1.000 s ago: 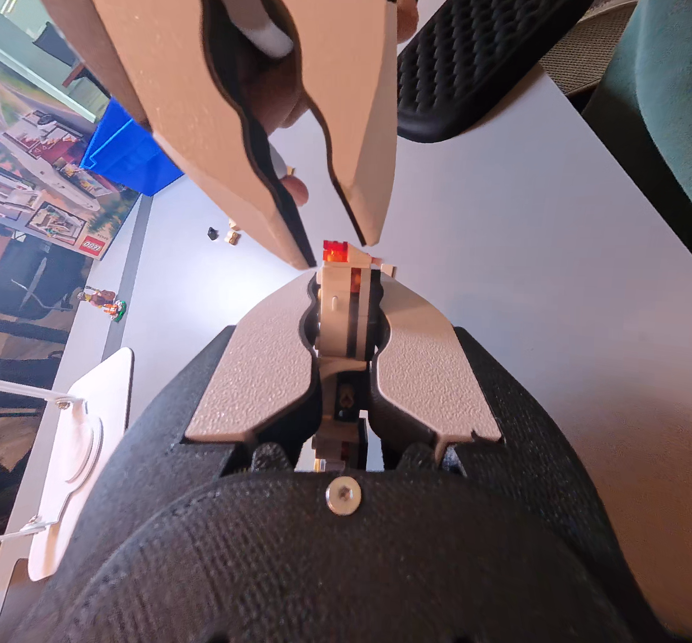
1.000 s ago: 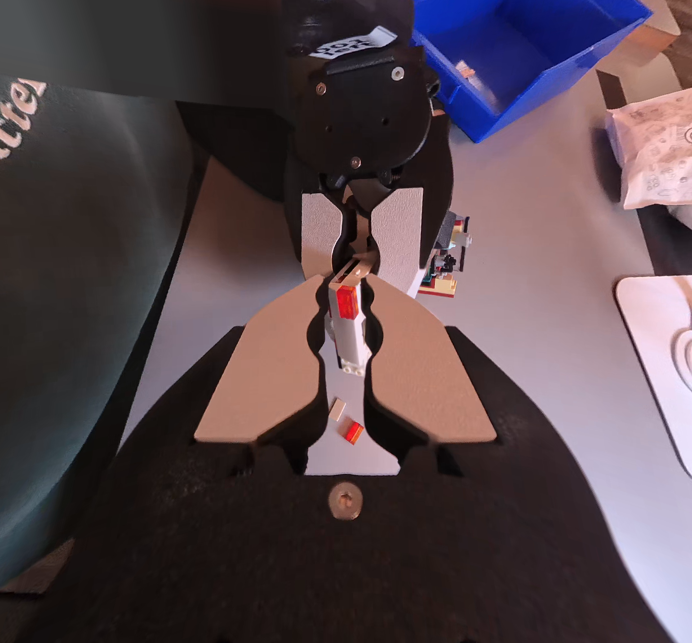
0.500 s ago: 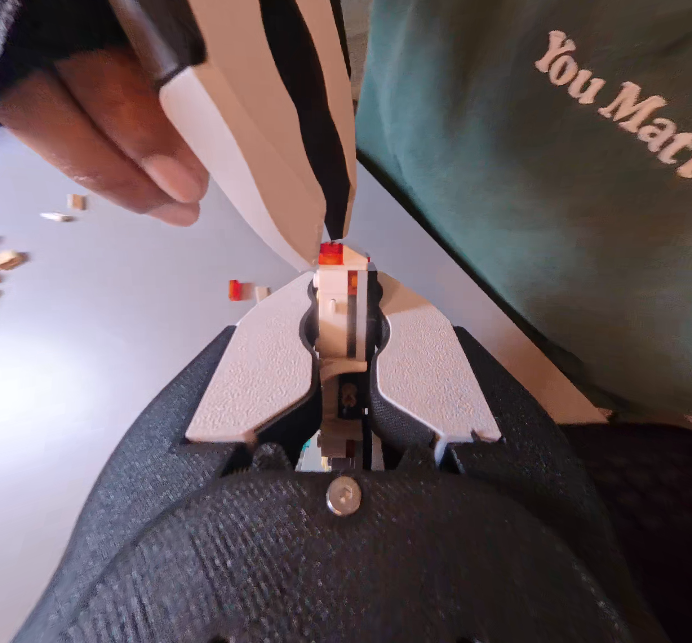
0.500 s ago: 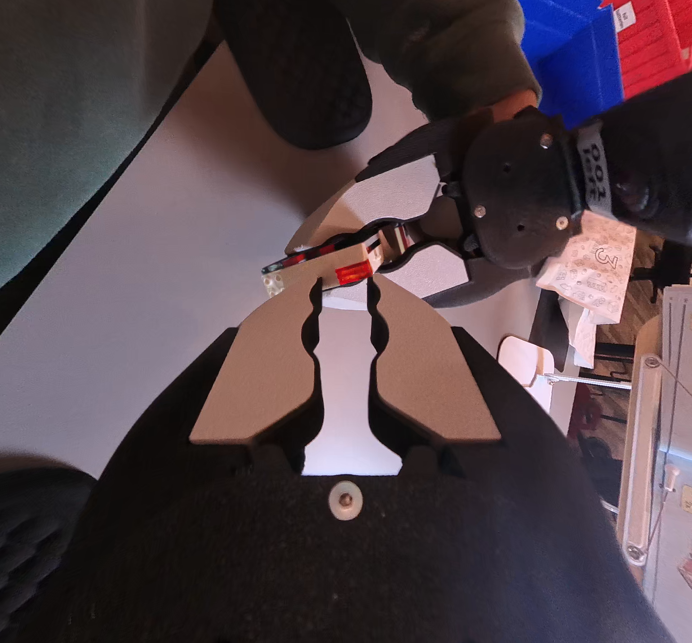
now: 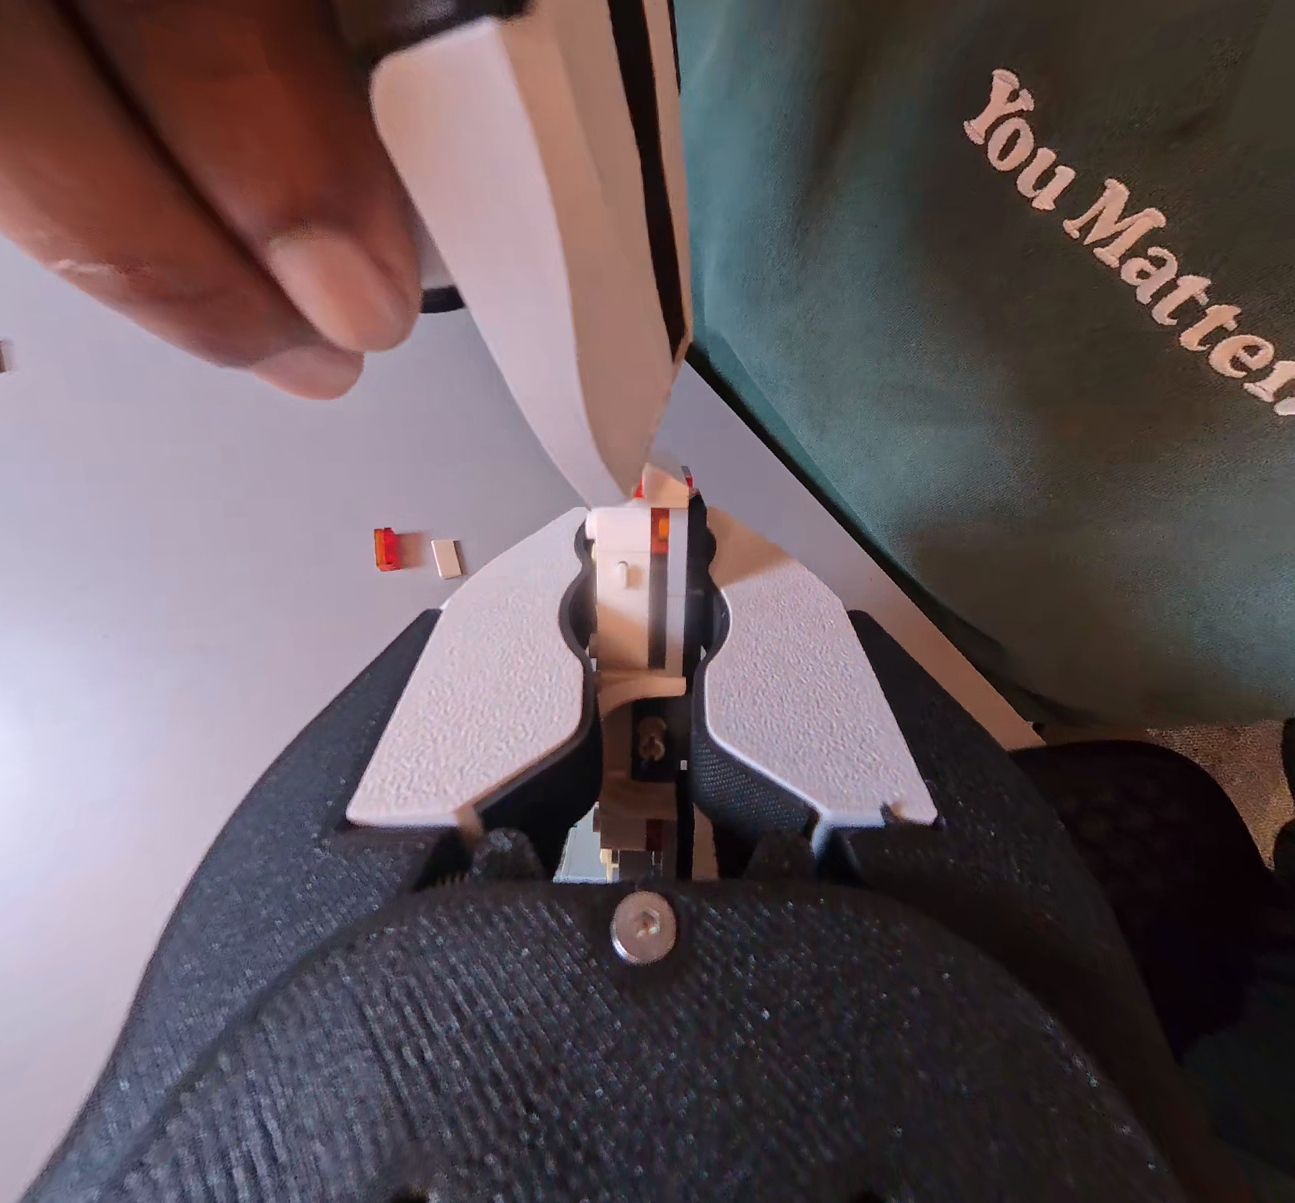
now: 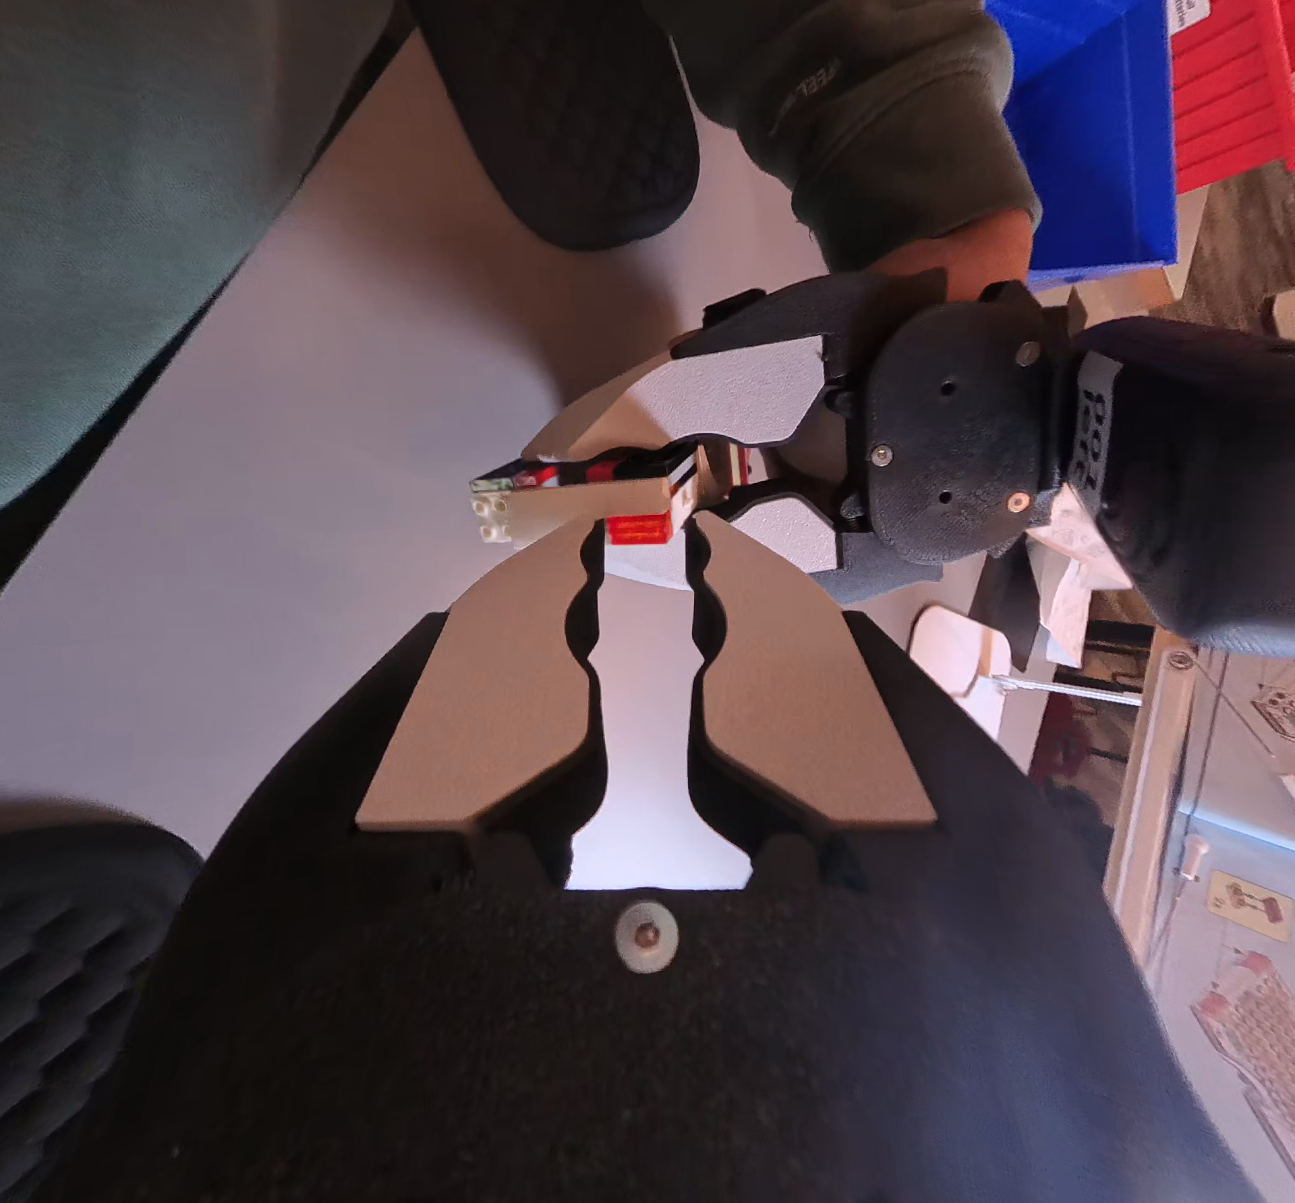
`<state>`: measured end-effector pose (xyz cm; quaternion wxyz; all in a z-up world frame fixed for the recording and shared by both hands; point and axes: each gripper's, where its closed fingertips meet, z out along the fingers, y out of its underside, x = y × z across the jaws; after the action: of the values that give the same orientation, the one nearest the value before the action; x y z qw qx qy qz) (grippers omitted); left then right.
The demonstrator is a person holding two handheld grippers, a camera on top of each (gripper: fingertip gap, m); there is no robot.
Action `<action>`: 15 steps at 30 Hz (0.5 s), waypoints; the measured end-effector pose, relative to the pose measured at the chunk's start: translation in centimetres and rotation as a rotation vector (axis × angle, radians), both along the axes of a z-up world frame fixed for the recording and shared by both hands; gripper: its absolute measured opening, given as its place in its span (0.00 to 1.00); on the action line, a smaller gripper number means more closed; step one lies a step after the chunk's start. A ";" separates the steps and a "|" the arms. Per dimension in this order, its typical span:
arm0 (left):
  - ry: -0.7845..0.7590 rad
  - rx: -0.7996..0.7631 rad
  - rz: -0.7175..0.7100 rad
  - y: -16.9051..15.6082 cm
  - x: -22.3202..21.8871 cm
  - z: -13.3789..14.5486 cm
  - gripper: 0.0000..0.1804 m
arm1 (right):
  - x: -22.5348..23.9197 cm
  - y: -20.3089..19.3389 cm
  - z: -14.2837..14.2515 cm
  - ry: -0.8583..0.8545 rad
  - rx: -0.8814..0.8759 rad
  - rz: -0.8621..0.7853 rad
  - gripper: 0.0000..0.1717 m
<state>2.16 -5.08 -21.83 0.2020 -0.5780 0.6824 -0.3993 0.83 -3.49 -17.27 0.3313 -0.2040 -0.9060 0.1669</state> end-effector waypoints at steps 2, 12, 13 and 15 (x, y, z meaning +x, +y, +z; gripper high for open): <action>0.006 0.001 -0.010 0.0 0.1 -0.1 0.14 | 0.1 0.1 -0.4 -0.022 0.035 0.004 0.12; -0.006 -0.013 -0.017 0.0 0.2 -0.3 0.14 | 0.1 0.3 0.1 0.030 0.095 -0.004 0.00; -0.003 -0.014 -0.020 0.0 0.2 -0.3 0.14 | 0.1 0.2 0.1 0.030 0.086 -0.009 0.00; 0.011 -0.012 -0.019 0.0 0.1 -0.5 0.14 | 0.1 0.2 0.0 0.026 0.057 -0.024 0.00</action>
<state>2.31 -5.07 -22.36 0.1909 -0.5749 0.6867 -0.4019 0.92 -3.28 -17.28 0.3504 -0.2030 -0.9036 0.1398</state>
